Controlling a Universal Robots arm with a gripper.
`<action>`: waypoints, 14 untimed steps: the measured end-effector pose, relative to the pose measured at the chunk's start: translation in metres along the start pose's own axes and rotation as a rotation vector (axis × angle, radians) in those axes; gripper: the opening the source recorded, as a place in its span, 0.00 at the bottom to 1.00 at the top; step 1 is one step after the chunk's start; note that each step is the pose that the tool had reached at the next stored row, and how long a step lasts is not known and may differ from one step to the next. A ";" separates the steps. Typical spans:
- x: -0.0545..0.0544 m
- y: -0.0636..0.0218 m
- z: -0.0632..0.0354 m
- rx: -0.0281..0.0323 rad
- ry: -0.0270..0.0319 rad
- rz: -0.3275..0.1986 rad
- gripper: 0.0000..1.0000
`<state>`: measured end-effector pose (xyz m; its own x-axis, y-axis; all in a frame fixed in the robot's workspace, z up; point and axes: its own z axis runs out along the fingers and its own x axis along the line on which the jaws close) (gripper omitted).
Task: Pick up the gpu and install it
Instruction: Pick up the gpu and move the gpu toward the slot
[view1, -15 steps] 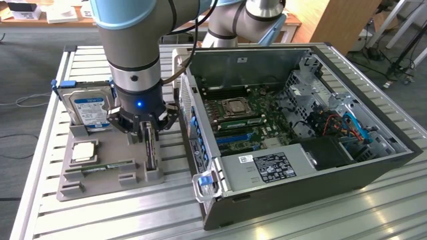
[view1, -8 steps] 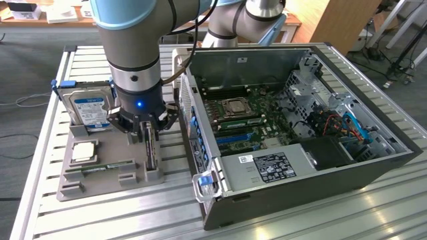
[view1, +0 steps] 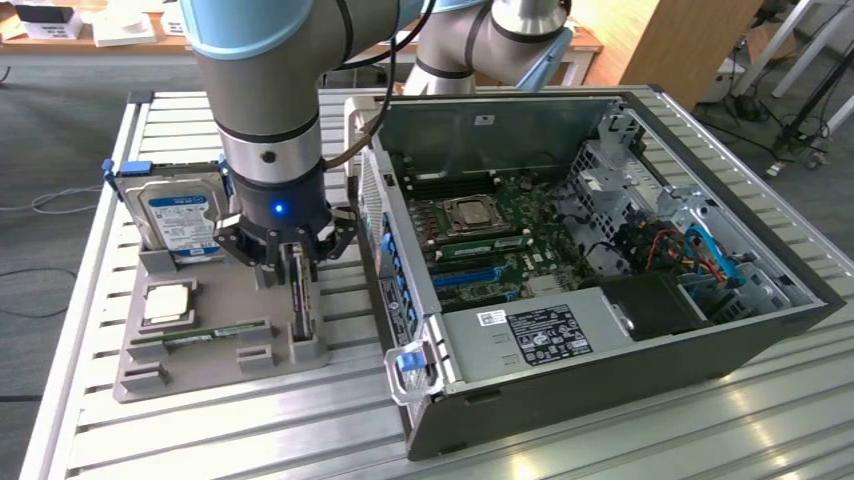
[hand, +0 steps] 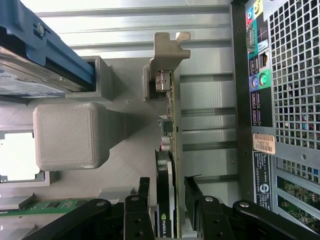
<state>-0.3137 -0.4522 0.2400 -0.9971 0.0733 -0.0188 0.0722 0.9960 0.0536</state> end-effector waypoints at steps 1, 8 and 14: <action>0.000 0.0000 0.0000 0.0000 0.0000 0.000 0.42; 0.000 0.0000 0.0000 -0.0001 0.0000 0.000 0.33; 0.000 0.0000 0.0001 -0.0001 0.0000 0.000 0.33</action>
<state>-0.3137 -0.4522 0.2399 -0.9971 0.0733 -0.0188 0.0722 0.9959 0.0537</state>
